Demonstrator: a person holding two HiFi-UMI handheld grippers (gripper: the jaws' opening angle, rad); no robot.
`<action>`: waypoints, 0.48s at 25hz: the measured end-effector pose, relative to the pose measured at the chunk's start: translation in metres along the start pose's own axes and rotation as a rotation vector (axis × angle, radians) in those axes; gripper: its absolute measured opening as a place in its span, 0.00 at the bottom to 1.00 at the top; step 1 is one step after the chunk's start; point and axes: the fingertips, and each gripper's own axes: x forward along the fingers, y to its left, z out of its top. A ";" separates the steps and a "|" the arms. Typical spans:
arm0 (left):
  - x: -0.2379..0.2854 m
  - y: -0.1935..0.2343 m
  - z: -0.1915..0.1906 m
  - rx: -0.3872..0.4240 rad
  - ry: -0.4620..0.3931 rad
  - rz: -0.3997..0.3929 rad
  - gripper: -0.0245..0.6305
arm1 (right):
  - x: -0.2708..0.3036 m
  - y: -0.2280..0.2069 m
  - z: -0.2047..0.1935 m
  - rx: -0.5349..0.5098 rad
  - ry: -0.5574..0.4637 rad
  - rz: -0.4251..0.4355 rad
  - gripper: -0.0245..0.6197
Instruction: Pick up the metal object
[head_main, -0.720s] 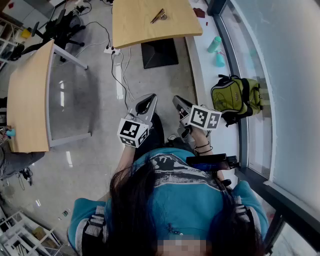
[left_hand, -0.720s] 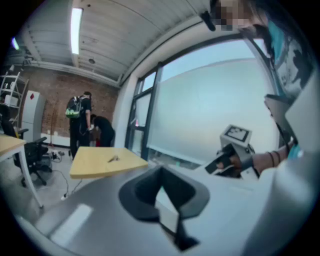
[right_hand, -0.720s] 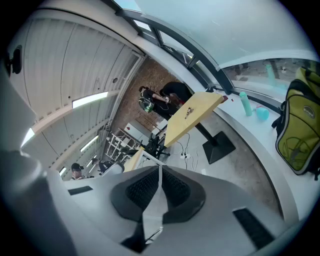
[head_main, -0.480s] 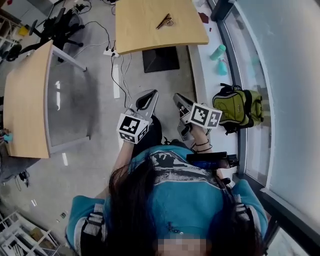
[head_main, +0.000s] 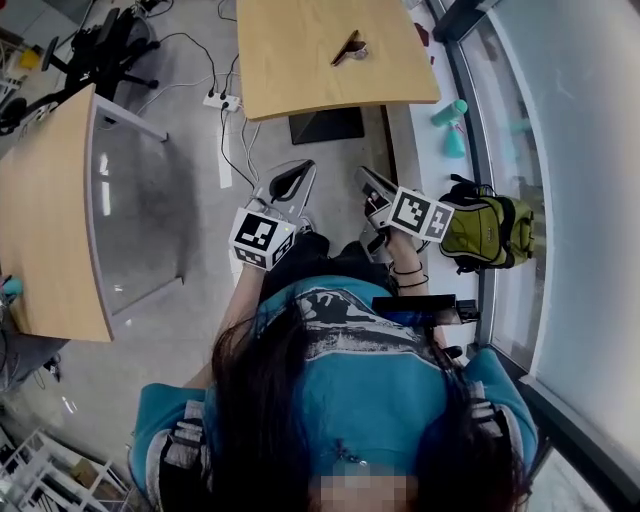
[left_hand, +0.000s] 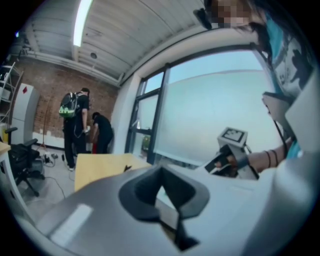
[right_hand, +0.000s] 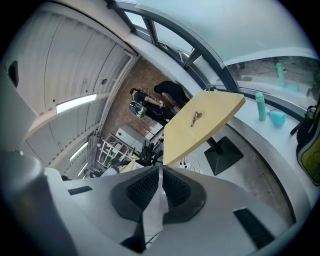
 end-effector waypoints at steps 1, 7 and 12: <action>0.002 0.008 -0.001 -0.007 0.001 0.001 0.04 | 0.004 -0.001 0.002 0.002 0.001 -0.010 0.08; 0.030 0.034 -0.003 -0.040 0.013 -0.010 0.04 | 0.021 -0.016 0.028 0.024 0.000 -0.045 0.08; 0.059 0.057 -0.001 -0.052 0.023 0.002 0.04 | 0.050 -0.023 0.056 0.001 0.033 -0.025 0.08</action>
